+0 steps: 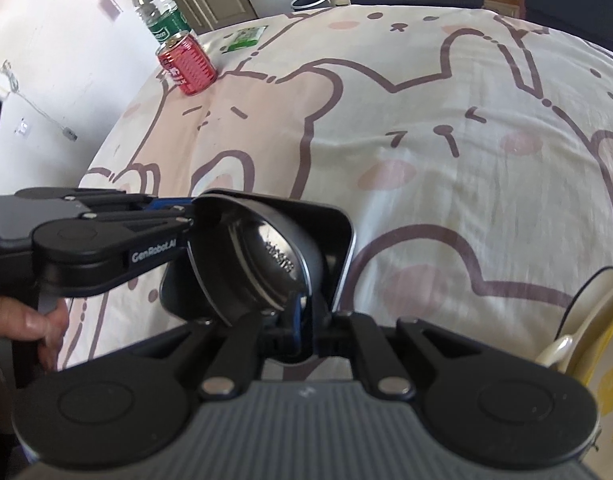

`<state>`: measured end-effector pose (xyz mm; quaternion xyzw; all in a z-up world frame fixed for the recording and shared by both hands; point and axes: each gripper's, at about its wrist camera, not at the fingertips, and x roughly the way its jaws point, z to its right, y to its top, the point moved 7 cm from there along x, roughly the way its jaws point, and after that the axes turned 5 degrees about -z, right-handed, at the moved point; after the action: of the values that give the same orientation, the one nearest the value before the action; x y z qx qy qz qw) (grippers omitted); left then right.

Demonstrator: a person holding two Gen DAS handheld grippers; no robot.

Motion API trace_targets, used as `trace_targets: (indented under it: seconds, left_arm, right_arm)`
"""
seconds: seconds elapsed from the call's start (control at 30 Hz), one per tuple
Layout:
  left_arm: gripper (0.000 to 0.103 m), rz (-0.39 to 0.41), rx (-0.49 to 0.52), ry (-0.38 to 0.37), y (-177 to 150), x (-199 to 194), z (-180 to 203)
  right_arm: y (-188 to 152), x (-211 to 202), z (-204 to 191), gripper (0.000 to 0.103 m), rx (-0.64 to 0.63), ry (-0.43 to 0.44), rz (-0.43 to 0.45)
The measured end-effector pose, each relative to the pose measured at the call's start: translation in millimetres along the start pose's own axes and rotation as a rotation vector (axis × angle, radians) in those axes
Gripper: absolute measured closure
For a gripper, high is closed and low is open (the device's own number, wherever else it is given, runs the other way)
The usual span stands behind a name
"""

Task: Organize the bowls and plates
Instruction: 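Lower the steel bowl into the dark steel tray with both grippers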

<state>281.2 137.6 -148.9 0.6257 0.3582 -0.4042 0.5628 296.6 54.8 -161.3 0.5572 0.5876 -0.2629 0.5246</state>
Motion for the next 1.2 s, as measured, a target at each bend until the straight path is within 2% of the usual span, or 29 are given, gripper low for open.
trace_targets:
  seconds: [0.13, 0.3, 0.47, 0.73, 0.87, 1.03, 1.2]
  left_arm:
    - [0.093, 0.001, -0.003, -0.006, -0.6, -0.8, -1.1]
    - [0.092, 0.026, -0.024, -0.022, 0.5, -8.5, -5.6]
    - [0.092, 0.039, -0.041, -0.052, -2.1, -18.8, -9.7]
    - [0.092, -0.016, -0.009, -0.056, -24.2, -23.5, -17.3]
    - [0.090, -0.051, 0.009, -0.046, -34.3, -18.9, -20.2]
    - [0.089, -0.063, 0.020, -0.042, -34.5, -15.7, -17.8]
    - [0.091, -0.080, 0.037, -0.041, -32.7, -8.6, -12.5]
  right_arm:
    - [2.5, -9.5, -1.7, 0.084, -0.022, 0.011, 0.017]
    - [7.2, -26.2, 3.6, 0.084, -0.013, 0.022, 0.066]
    - [2.7, -20.1, 17.9, 0.084, 0.012, -0.033, 0.035]
    - [7.8, -16.5, 25.0, 0.084, 0.040, -0.029, 0.053]
    - [18.7, -13.5, 25.4, 0.084, 0.029, -0.065, 0.089]
    - [25.4, -2.4, 19.8, 0.084, 0.020, -0.063, 0.080]
    - [30.1, 6.5, 18.8, 0.084, 0.012, -0.122, 0.090]
